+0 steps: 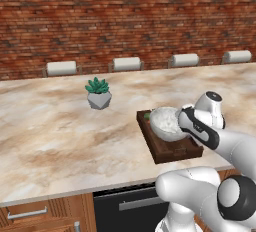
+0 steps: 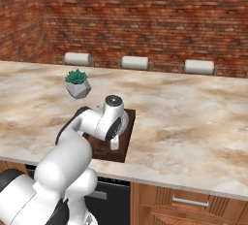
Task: Place the two vegetables and bowl onto the tray for setting up a vegetable dip station.
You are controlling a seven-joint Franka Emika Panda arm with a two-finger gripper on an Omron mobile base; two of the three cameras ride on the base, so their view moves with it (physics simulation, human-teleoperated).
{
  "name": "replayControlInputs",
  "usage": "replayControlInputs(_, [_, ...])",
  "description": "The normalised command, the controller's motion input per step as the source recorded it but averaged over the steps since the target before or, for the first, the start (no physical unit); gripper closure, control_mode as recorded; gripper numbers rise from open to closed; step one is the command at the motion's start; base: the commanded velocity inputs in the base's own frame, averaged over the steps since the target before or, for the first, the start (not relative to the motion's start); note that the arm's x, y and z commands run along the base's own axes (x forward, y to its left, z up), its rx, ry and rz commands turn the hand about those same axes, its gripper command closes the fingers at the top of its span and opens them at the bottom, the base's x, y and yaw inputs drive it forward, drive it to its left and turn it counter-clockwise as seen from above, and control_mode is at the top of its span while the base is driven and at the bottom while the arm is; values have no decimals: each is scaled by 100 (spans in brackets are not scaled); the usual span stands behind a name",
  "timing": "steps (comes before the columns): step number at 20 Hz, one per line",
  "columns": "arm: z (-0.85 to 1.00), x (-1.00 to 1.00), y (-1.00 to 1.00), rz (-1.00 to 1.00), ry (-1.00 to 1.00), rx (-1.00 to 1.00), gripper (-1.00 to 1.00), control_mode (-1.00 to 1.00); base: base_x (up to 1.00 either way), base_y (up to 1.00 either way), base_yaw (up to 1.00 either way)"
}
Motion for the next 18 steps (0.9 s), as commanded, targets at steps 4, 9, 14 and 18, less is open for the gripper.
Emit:
replayControlInputs(4, [0,0,0,1,2,0,-100,-100,0,0,0])
replayControlInputs(9, [0,0,0,0,0,0,-100,-100,0,0,0])
replayControlInputs(14, [13,0,-1,0,0,0,-100,-100,0,0,0])
replayControlInputs(18, [44,0,0,0,0,0,-100,-100,0,0,0])
